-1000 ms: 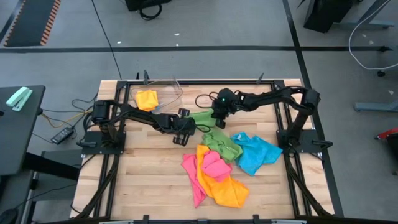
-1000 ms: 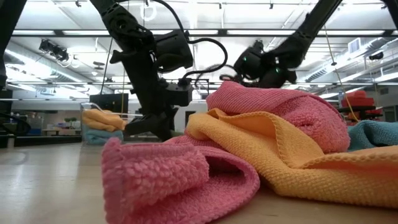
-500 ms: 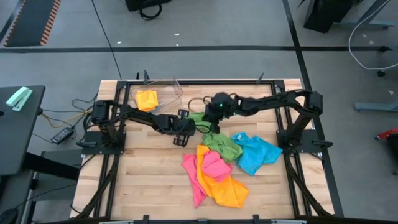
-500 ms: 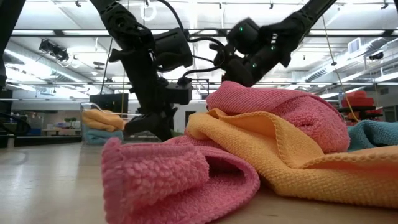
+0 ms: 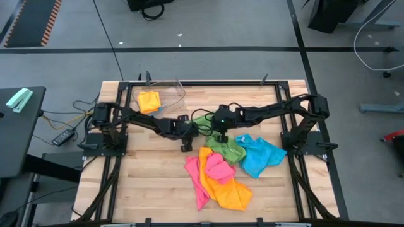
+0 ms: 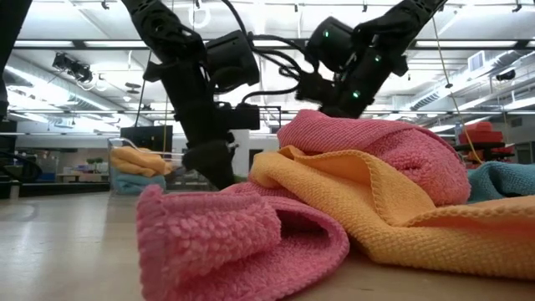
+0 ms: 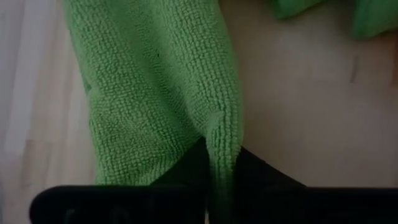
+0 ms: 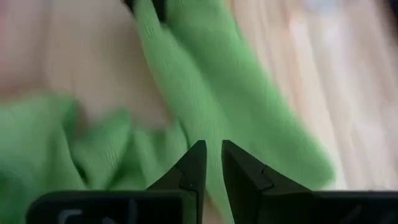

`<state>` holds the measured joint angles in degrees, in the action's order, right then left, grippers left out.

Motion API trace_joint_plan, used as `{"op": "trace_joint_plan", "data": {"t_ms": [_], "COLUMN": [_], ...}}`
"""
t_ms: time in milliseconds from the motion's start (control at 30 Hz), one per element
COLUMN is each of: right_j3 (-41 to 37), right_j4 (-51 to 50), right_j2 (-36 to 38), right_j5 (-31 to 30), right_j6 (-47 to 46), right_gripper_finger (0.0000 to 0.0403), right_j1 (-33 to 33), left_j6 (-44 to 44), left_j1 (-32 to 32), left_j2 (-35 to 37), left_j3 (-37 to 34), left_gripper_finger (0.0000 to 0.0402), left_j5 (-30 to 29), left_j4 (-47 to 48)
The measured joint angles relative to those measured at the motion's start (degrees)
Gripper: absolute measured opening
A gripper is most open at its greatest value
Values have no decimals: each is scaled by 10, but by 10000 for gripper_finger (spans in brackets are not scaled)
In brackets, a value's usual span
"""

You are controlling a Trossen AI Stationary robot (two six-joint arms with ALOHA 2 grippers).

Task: Fold microfiber towels
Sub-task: Fold the left green microfiber towel

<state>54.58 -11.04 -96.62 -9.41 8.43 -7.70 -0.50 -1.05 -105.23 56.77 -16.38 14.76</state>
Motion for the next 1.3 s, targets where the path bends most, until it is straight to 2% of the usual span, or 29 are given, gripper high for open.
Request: {"op": "trace_joint_plan", "data": {"t_ms": [167,267,467,667,800,1000,1167,1300], "right_j3": [11,7,-32,-69,-72,-72,-57,-57], "right_j4": [-105,-125,-57,37,85,185,175,146], "right_j2": [0,0,-3,-3,-3,-3,-3,-3], "right_j5": [3,4,23,39,40,75,76,119], "right_j6": [-29,-28,-14,44,109,182,134,100], "right_gripper_finger": [60,60,59,59,59,59,59,59], "right_j1": [0,-4,-40,-92,-136,-211,-258,-259], "left_j6": [14,14,-3,-30,-37,-81,-176,-252], "left_j1": [8,10,12,17,17,17,17,17], "left_j2": [0,0,11,53,84,105,105,104], "left_j3": [0,0,0,0,0,0,0,0], "left_gripper_finger": [79,102,158,201,207,192,182,193], "left_j5": [4,4,5,3,2,1,0,-20], "left_j4": [-10,-11,-10,-10,5,45,74,81]}}
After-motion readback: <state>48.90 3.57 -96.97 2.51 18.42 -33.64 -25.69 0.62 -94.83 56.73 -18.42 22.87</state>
